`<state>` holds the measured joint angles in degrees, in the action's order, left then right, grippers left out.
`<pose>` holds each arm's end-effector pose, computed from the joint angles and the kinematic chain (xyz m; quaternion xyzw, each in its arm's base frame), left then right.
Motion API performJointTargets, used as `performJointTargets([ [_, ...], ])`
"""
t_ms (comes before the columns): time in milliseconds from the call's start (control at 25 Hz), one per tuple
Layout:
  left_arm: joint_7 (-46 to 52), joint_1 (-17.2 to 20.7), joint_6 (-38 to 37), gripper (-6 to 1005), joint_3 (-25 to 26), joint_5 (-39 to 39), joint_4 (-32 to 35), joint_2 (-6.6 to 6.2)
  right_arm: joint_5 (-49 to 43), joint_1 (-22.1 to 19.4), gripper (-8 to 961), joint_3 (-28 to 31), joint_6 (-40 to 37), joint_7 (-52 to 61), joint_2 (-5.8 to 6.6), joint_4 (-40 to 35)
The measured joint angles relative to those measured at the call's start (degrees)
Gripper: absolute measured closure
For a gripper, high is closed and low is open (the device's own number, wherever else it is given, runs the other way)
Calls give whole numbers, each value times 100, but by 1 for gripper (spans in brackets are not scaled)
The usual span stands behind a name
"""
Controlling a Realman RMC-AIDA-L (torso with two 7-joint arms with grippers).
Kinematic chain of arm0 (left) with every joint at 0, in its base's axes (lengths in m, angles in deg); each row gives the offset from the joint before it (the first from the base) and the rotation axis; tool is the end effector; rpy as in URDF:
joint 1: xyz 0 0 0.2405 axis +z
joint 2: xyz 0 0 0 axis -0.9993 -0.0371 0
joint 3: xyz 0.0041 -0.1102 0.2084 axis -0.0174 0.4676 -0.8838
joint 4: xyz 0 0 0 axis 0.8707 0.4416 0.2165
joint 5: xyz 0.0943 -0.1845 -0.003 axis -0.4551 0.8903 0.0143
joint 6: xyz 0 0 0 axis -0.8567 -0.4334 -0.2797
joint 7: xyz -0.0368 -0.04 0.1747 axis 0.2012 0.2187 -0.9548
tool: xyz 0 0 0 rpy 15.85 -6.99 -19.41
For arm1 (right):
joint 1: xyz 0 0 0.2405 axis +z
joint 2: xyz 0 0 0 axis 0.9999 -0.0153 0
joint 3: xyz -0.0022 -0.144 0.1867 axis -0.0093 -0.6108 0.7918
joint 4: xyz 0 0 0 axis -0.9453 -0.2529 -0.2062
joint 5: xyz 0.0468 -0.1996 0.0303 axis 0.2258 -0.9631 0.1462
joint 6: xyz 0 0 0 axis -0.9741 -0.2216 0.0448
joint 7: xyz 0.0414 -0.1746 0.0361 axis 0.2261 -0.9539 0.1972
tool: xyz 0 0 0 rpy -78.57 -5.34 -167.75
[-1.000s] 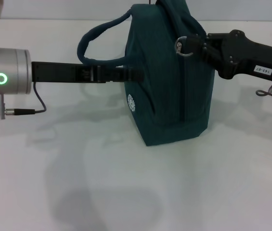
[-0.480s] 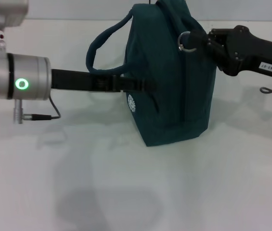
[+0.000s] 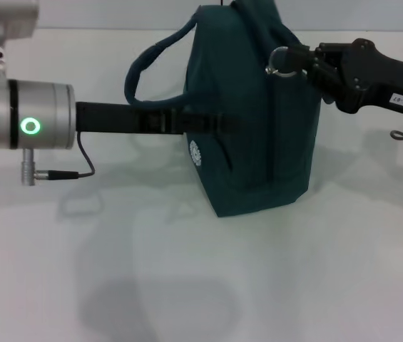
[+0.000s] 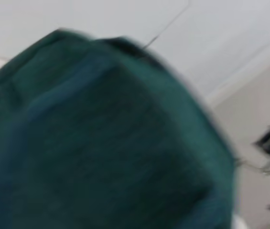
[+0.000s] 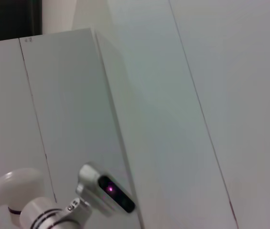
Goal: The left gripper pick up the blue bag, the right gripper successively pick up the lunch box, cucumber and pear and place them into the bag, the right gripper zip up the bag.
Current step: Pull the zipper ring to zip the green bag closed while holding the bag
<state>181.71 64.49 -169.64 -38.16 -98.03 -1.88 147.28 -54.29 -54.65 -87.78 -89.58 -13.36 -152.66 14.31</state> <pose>-0.1593 0.3320 -0.0156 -0.8456 -0.4777 -0.2374 0.0223 0.1324 0.3583 -0.0098 -0.8877 0.1333 0.4282 0.1046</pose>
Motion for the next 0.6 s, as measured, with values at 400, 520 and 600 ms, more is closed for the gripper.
performJointTargets([
  [400, 204, -40, -101, 186, -48, 67, -21, 32, 0, -12, 935, 30, -15, 0, -14, 0],
  [520, 212, -39, 136, 185, -245, 35, -122, 42, -1, -13, 935, 30, -16, 0, -13, 0],
  [600, 213, -57, 308, 185, -378, 30, -213, 42, -3, -13, 935, 30, -25, 0, -13, 0],
])
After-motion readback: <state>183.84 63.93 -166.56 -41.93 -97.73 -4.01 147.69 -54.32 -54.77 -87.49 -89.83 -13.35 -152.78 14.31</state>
